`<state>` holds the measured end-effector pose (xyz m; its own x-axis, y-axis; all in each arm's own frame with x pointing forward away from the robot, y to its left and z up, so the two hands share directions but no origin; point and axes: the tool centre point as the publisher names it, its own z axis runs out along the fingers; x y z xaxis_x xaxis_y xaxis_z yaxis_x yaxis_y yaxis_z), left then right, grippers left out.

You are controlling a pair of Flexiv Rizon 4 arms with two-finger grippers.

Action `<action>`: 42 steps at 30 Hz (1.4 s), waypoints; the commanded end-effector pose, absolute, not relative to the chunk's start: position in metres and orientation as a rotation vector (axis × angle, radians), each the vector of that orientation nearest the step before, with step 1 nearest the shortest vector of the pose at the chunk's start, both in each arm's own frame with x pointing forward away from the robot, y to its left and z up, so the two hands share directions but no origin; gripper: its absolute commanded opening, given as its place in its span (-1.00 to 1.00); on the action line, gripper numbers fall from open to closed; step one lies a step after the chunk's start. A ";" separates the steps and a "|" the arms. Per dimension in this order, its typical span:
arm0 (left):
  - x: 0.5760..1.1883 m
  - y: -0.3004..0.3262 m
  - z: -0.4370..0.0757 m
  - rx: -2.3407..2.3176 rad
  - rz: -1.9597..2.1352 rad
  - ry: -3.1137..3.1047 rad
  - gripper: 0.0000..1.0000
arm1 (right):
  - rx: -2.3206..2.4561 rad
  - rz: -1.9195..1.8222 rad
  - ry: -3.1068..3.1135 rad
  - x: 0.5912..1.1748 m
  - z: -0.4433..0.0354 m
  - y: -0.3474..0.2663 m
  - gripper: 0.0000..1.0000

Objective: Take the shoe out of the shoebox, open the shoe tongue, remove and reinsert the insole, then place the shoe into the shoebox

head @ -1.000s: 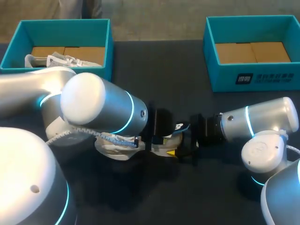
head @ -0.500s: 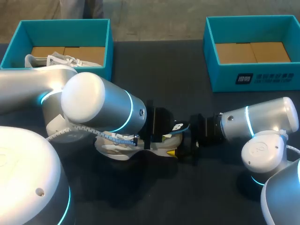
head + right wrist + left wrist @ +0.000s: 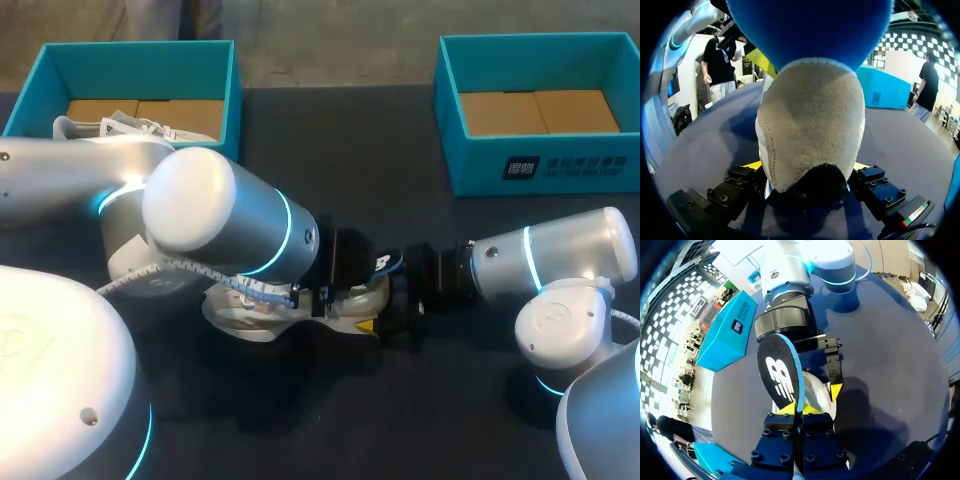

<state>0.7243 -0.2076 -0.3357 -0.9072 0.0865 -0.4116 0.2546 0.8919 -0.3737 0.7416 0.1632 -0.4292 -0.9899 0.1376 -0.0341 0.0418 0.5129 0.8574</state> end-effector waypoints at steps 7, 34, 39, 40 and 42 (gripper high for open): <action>0.716 -0.202 -0.317 0.266 -0.715 2.703 -1.00 | 0.159 1.495 2.645 0.742 -0.432 0.165 -1.00; 0.688 -0.222 -0.221 0.415 -1.032 2.845 -1.00 | 0.159 1.495 2.645 0.742 -0.432 0.165 -1.00; 0.686 -0.221 -0.198 0.467 -1.107 2.887 -1.00 | 0.159 1.495 2.645 0.742 -0.432 0.165 -1.00; 0.685 -0.221 -0.193 0.473 -1.090 2.888 -1.00 | 0.159 1.495 2.645 0.742 -0.432 0.165 -1.00; 0.684 -0.221 -0.184 0.483 -1.100 2.879 -1.00 | 0.159 1.495 2.645 0.742 -0.432 0.165 -1.00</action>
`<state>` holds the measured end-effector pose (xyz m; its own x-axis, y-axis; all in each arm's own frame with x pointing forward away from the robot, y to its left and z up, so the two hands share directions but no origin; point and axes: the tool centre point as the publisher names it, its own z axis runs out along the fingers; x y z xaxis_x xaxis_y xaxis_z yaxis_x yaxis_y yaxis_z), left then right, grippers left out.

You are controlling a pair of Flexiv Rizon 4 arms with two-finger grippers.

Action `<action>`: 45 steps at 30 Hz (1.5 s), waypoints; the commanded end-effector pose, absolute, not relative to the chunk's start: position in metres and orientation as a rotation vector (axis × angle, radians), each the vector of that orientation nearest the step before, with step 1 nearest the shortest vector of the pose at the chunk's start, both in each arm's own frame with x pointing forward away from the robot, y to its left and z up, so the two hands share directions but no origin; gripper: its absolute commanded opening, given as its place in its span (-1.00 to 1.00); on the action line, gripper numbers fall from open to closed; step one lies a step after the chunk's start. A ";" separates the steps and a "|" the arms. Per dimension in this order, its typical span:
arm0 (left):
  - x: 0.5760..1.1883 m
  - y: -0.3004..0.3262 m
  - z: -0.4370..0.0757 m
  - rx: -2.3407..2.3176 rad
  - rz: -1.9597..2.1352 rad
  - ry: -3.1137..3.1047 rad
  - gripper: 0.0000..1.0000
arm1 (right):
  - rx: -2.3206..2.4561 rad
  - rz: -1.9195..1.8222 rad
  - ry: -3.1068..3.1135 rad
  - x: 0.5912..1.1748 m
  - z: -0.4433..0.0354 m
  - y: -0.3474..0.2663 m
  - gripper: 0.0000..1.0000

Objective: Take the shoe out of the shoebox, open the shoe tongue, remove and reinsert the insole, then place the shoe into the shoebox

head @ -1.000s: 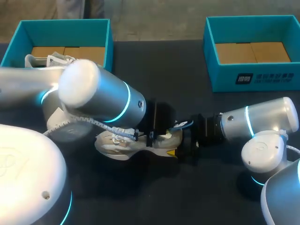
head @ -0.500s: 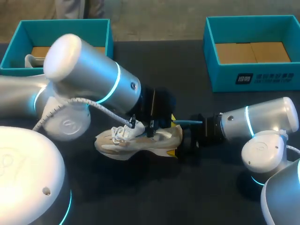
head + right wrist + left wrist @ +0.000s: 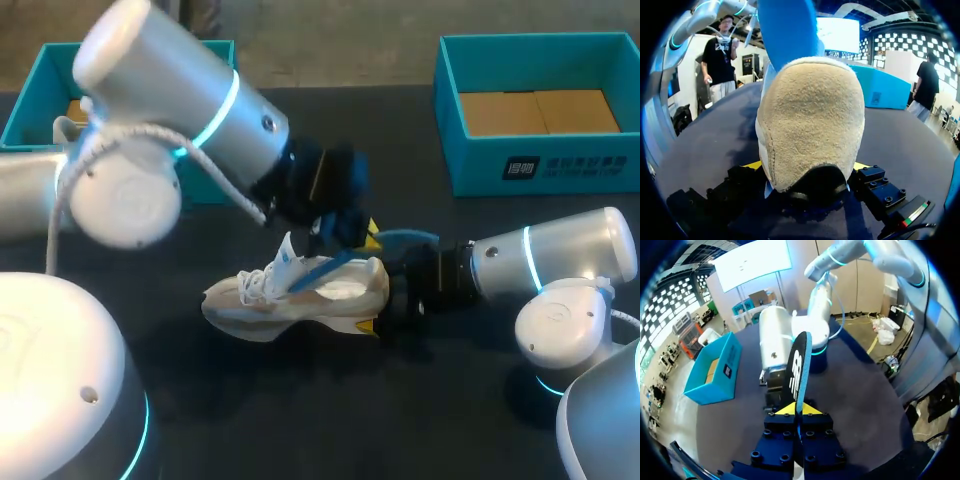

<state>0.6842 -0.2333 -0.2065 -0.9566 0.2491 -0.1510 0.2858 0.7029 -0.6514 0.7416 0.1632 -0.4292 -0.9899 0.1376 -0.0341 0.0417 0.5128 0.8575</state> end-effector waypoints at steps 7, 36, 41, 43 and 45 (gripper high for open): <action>0.686 -0.223 -0.159 0.499 -1.179 2.852 -1.00 | 0.159 1.495 2.645 0.742 -0.432 0.165 -1.00; 0.692 -0.225 -0.101 0.330 -1.447 2.790 -1.00 | 0.159 1.495 2.645 0.742 -0.432 0.165 -1.00; 0.692 -0.226 -0.073 0.176 -1.615 2.761 -1.00 | 0.159 1.495 2.645 0.742 -0.432 0.165 -1.00; 0.692 -0.229 -0.062 0.109 -1.705 2.761 -1.00 | 0.159 1.495 2.645 0.742 -0.432 0.165 -1.00; 0.691 -0.231 -0.053 0.060 -1.756 2.751 -1.00 | 0.159 1.495 2.645 0.742 -0.432 0.165 -1.00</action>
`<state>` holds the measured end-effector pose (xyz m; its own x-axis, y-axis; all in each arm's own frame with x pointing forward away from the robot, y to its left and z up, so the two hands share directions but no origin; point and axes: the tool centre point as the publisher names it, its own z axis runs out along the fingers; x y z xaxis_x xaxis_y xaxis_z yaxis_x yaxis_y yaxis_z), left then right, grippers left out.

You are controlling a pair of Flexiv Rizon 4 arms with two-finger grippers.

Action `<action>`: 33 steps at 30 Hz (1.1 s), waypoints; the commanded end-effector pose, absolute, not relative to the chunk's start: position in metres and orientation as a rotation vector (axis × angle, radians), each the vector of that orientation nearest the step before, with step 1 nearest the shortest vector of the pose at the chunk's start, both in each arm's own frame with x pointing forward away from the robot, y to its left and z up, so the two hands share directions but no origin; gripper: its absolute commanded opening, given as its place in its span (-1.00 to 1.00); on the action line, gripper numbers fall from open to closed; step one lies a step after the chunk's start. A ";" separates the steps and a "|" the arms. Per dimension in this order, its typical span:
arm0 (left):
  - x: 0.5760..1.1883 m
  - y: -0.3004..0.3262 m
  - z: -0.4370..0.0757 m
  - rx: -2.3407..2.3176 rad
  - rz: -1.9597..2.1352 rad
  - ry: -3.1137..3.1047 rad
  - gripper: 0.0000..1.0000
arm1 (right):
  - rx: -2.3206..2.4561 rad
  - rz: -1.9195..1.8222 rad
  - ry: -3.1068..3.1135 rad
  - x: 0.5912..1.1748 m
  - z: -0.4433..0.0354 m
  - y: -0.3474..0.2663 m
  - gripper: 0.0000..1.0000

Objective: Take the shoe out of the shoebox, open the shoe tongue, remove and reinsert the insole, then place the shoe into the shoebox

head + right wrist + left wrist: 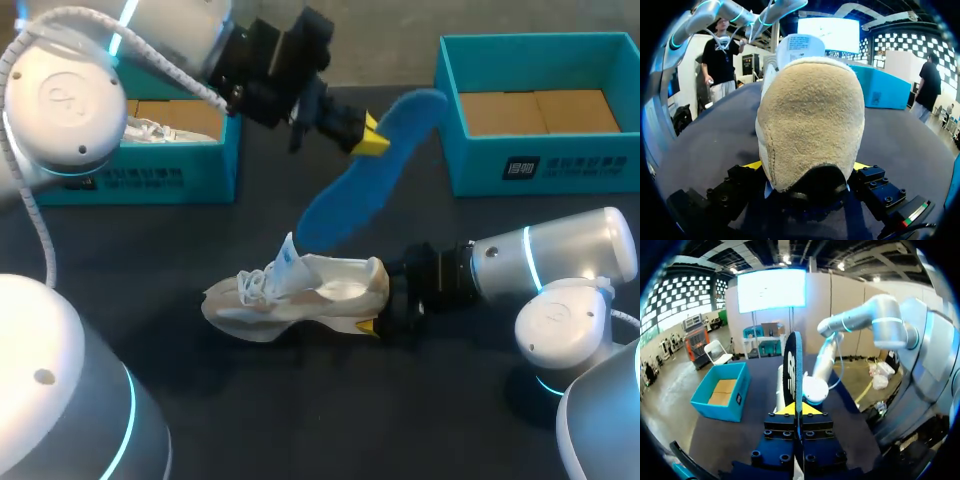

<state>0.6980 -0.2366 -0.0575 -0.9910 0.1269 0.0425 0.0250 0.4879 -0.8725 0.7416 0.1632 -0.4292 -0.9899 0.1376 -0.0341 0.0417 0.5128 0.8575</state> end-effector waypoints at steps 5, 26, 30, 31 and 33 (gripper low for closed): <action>0.682 -0.232 -0.036 0.077 1.673 -2.395 -1.00 | 0.159 1.495 2.645 0.742 -0.432 0.165 -1.00; 0.659 -0.216 0.018 0.224 1.800 -1.974 -1.00 | 0.159 1.495 2.645 0.742 -0.432 0.165 -1.00; 0.659 -0.216 0.018 0.224 1.800 -1.974 -1.00 | 0.159 1.495 2.645 0.742 -0.432 0.165 -1.00; 0.659 -0.216 0.018 0.224 1.800 -1.974 -1.00 | 0.159 1.495 2.645 0.742 -0.432 0.165 -1.00; 0.659 -0.216 0.018 0.224 1.800 -1.974 -1.00 | 0.159 1.495 2.645 0.742 -0.432 0.165 -1.00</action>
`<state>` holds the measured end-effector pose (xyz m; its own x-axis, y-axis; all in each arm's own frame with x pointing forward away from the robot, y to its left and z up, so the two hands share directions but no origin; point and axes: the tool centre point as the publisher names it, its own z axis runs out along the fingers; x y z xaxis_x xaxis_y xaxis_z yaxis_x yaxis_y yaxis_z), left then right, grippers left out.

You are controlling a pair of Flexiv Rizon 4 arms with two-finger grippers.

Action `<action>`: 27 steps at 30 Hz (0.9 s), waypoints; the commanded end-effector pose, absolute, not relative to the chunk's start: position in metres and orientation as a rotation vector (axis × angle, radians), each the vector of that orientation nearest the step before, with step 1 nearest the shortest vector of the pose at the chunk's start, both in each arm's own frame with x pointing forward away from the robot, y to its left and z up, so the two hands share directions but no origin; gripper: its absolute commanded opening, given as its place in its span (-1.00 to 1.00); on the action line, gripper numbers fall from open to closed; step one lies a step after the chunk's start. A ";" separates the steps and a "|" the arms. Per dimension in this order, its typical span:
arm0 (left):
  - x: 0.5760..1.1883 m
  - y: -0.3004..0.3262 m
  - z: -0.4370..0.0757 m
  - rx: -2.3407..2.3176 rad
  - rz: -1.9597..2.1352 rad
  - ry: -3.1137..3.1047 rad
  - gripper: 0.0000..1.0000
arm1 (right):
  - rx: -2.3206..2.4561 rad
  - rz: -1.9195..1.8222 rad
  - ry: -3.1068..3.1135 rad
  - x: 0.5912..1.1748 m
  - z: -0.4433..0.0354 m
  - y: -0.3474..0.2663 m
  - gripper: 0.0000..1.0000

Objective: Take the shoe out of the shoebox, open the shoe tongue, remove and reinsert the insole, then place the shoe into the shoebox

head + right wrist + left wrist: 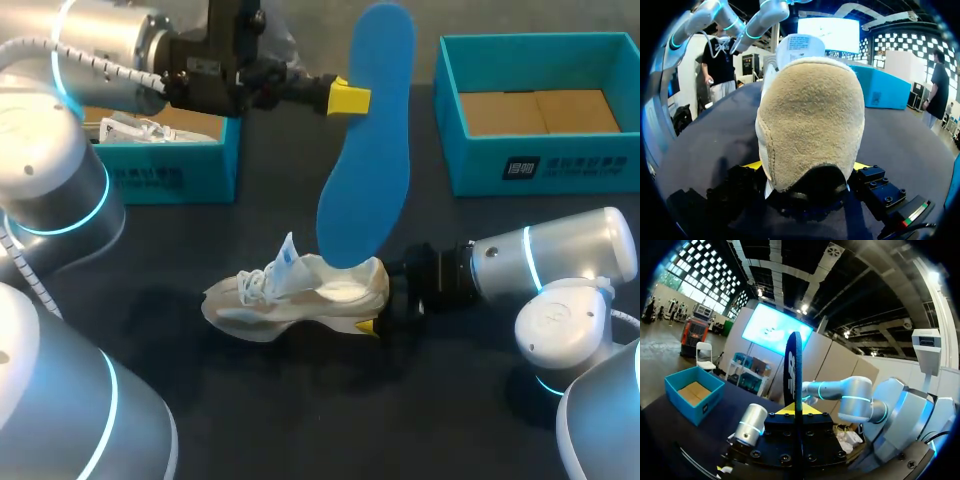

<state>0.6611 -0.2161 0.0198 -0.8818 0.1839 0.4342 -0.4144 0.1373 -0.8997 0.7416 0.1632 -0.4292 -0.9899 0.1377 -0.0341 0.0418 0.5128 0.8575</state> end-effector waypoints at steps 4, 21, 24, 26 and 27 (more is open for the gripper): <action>0.659 -0.216 0.018 0.224 1.800 -1.974 -1.00 | 0.159 1.495 2.645 0.742 -0.432 0.165 -1.00; 0.637 -0.202 0.059 0.427 1.771 -1.809 -1.00 | 0.159 1.495 2.645 0.742 -0.432 0.165 -1.00; 0.631 -0.199 0.069 0.432 1.768 -1.786 -1.00 | 0.159 1.495 2.645 0.742 -0.432 0.165 -1.00; 0.626 -0.198 0.074 0.434 1.770 -1.773 -1.00 | 0.159 1.495 2.645 0.742 -0.432 0.165 -1.00; 0.624 -0.197 0.077 0.441 1.771 -1.757 -1.00 | 0.159 1.495 2.645 0.742 -0.432 0.165 -1.00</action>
